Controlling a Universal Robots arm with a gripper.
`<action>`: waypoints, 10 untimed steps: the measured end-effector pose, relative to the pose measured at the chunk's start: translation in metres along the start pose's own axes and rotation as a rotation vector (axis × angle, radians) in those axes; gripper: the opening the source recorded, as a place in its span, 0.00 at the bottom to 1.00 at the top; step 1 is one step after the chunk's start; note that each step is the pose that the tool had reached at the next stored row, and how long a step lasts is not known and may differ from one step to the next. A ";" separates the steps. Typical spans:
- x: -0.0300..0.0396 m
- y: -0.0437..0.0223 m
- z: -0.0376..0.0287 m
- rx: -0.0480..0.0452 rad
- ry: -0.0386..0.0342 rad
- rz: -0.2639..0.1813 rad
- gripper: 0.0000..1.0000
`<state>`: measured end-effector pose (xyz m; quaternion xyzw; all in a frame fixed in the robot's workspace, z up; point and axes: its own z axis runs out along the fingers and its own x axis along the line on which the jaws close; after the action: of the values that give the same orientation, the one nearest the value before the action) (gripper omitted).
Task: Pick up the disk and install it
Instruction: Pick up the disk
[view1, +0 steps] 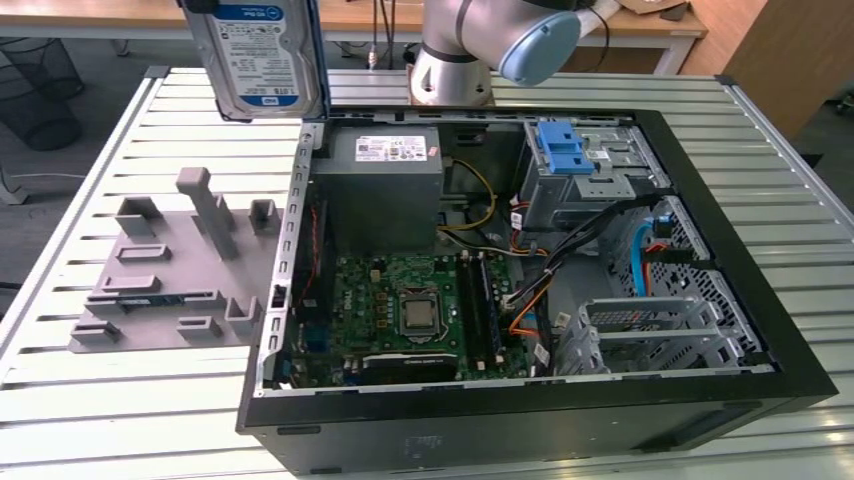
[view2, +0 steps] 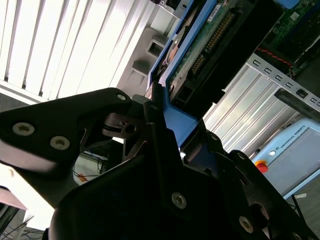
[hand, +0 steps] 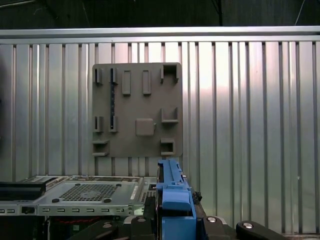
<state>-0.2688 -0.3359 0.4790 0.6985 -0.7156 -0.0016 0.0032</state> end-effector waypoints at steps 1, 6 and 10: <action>0.0000 -0.0008 0.0000 0.0000 0.0000 0.000 0.36; 0.0000 -0.0019 0.0000 0.0000 0.0000 0.000 0.36; -0.0001 -0.0032 0.0000 0.0000 0.0001 0.000 0.36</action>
<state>-0.2655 -0.3359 0.4790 0.6986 -0.7155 -0.0016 0.0032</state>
